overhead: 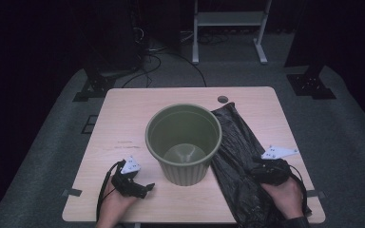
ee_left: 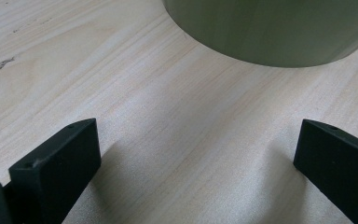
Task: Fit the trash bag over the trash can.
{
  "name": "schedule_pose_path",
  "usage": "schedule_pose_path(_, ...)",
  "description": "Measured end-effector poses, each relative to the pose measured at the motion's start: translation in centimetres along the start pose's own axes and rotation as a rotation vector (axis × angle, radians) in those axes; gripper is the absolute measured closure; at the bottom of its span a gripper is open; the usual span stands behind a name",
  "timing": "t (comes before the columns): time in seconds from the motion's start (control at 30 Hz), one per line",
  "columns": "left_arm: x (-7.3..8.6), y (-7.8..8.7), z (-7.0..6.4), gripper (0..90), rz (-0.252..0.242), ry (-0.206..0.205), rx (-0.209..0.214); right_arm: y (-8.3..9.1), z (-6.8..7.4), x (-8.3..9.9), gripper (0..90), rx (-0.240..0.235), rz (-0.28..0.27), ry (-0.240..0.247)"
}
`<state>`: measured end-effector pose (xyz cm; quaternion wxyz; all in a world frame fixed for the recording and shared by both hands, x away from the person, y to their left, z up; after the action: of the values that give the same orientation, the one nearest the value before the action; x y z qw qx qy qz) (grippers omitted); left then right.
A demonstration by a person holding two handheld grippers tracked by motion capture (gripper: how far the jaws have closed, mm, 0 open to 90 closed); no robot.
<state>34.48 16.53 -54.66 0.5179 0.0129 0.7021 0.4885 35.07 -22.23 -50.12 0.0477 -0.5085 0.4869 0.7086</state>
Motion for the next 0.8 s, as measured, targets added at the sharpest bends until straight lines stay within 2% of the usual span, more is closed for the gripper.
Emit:
schedule_pose_path(0.03,0.0,0.0,0.0,0.0,0.000,0.000,0.000,0.0,0.0,0.0,38.8,0.000,0.000,0.000)
schedule_pose_path(0.07,0.0,0.0,0.0,0.0,0.000,0.000,0.000,-0.1,-0.8,-0.2,32.1,0.026,0.008,-0.015)
schedule_pose_path(0.1,0.0,0.0,0.0,0.0,0.000,0.000,0.000,-0.1,-0.8,-0.2,32.1,0.026,0.008,-0.015)
schedule_pose_path(0.23,0.0,0.0,0.0,0.0,0.000,0.000,0.000,-0.7,-3.5,0.2,19.5,0.086,0.037,-0.061)
schedule_pose_path(0.3,0.0,0.0,0.0,0.0,0.000,0.000,0.000,-1.2,-4.4,0.7,16.9,0.098,0.061,-0.082)
schedule_pose_path(0.33,0.0,0.0,0.0,0.0,0.000,0.000,0.000,-1.2,-4.4,0.7,16.9,0.098,0.061,-0.082)
schedule_pose_path(0.47,0.0,0.0,0.0,0.0,0.000,0.000,0.000,-2.0,-6.3,1.6,10.3,0.154,0.094,-0.112)
schedule_pose_path(0.67,0.0,0.0,0.0,0.0,0.000,0.000,0.000,-2.9,-7.3,2.8,10.2,0.140,0.134,-0.152)
schedule_pose_path(0.8,0.0,0.0,0.0,0.0,0.000,0.000,0.000,-3.3,-7.2,3.0,10.1,0.130,0.150,-0.151)
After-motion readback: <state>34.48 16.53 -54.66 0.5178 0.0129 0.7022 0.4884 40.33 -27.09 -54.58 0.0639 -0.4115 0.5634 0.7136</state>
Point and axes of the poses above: each handheld gripper's, and its own axes: y roughly backward along the jaws, x roughly out of its underside, z roughly to its left, the point moved 9 cm from there along -y, roughly forward along the jaws
